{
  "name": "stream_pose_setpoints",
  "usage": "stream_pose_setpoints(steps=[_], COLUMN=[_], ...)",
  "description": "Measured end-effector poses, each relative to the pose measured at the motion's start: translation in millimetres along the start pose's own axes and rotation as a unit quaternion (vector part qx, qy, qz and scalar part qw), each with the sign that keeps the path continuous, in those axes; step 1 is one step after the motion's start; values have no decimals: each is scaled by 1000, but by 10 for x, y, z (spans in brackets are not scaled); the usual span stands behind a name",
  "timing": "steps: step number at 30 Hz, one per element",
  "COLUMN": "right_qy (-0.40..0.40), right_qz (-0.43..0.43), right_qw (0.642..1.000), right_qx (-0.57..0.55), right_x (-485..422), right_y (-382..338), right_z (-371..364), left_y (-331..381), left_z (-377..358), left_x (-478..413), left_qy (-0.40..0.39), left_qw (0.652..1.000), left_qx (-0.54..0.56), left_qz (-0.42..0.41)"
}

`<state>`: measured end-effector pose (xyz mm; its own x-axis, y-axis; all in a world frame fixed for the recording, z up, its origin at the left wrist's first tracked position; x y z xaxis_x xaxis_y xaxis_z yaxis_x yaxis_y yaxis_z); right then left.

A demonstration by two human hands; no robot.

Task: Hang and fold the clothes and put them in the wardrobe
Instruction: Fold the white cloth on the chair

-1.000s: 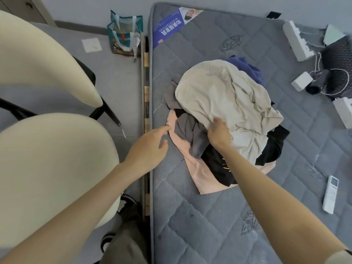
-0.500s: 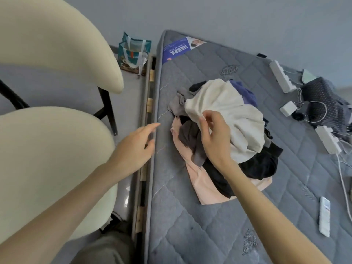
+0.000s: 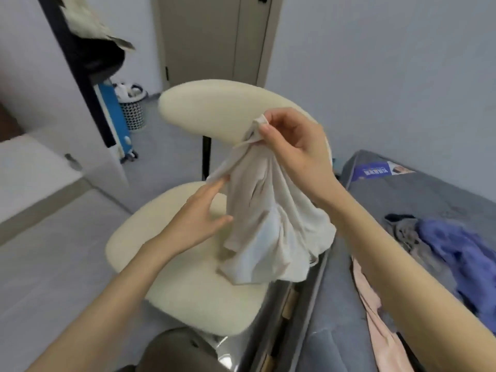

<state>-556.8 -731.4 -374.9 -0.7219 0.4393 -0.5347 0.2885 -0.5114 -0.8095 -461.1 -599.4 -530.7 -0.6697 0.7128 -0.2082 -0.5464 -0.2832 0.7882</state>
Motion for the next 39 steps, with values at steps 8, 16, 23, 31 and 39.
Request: stream_pose_setpoints(steps=[8,16,23,31,39], right_qy=[-168,-230,-378,-274,-163], right_qz=[-86,-114,-184,-123,-240], right_qw=[978,965,884,946,957], right_qx=[-92,59,202,121,3], right_x=[684,974,1831,1843,1632], right_y=[261,1033,2011,1989,2000], right_z=[-816,-621,-419,-781,-583], left_y=[-508,-658,-814,-902,-688], left_z=[169,-95,-211,-503,-627], left_x=[854,1151,1133,1163,1022], left_qy=[93,240,263,150,155], left_qw=[987,935,898,951,977], left_qx=[-35,-89,-30,-132,-47], left_qz=[123,246,351,235,137])
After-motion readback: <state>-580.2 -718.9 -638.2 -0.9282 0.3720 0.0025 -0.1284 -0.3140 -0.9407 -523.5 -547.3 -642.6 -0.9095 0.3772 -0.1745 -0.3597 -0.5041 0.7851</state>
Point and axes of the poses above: each hand's wrist, its own x-axis away from the middle knuckle, its own z-axis out of the back of the hand, y = z × x, the point moved 5 cm from there along -x, towards the middle knuckle, and after that the axes turned 7 degrees about y, right-handed, at the moved point
